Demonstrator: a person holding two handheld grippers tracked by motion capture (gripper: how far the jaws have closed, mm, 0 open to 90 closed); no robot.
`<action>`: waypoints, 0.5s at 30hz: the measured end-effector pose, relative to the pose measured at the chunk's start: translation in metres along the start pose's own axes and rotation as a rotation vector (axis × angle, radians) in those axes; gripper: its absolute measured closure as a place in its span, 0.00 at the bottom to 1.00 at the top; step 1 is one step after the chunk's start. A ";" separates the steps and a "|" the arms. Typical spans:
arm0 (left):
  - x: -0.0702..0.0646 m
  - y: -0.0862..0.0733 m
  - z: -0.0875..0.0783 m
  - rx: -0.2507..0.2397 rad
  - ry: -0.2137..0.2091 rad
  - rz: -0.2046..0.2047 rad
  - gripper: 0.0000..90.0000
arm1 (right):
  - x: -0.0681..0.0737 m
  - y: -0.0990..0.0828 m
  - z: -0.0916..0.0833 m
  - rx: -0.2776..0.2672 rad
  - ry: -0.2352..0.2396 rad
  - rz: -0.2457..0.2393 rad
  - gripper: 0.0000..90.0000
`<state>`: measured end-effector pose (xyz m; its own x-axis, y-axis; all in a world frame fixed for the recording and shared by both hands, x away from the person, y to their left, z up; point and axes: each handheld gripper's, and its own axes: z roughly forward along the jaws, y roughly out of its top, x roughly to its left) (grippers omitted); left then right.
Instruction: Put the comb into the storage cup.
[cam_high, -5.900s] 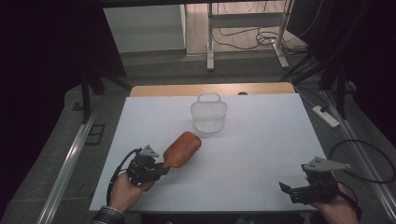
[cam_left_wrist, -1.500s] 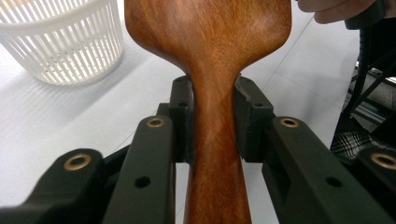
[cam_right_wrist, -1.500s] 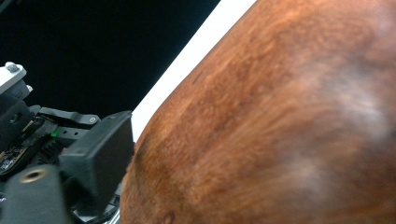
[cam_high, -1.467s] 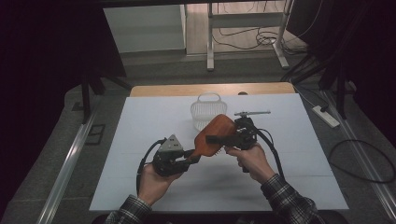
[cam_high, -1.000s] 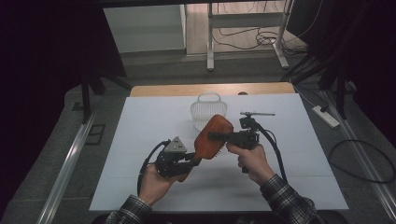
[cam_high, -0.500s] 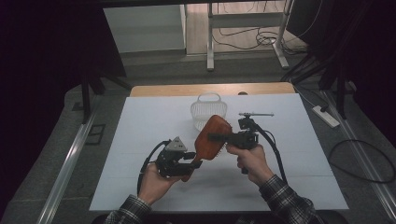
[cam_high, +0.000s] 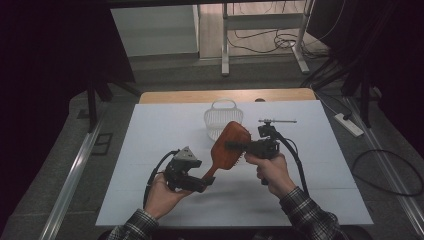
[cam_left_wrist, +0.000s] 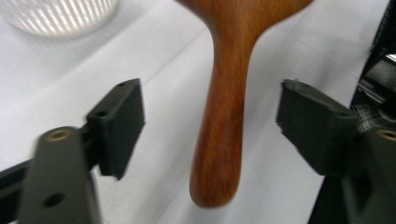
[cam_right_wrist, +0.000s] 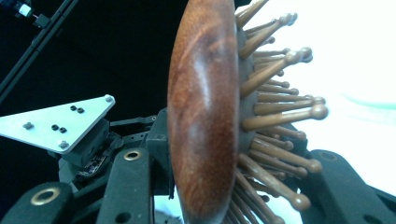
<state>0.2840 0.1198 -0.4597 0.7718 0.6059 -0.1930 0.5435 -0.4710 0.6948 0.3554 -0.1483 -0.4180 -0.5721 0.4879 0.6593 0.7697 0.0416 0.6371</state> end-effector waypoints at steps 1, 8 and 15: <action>0.000 -0.001 0.000 0.007 -0.003 0.000 0.21 | 0.000 0.000 0.000 -0.003 -0.003 -0.004 0.59; 0.004 -0.004 -0.004 0.023 0.000 -0.009 0.13 | 0.001 0.002 -0.003 -0.014 -0.017 -0.026 0.59; 0.007 -0.011 -0.010 0.016 0.012 -0.013 0.07 | 0.001 0.005 -0.006 -0.020 -0.042 -0.053 0.59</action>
<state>0.2800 0.1362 -0.4618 0.7604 0.6199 -0.1938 0.5590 -0.4727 0.6813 0.3574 -0.1525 -0.4120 -0.5992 0.5214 0.6076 0.7325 0.0506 0.6789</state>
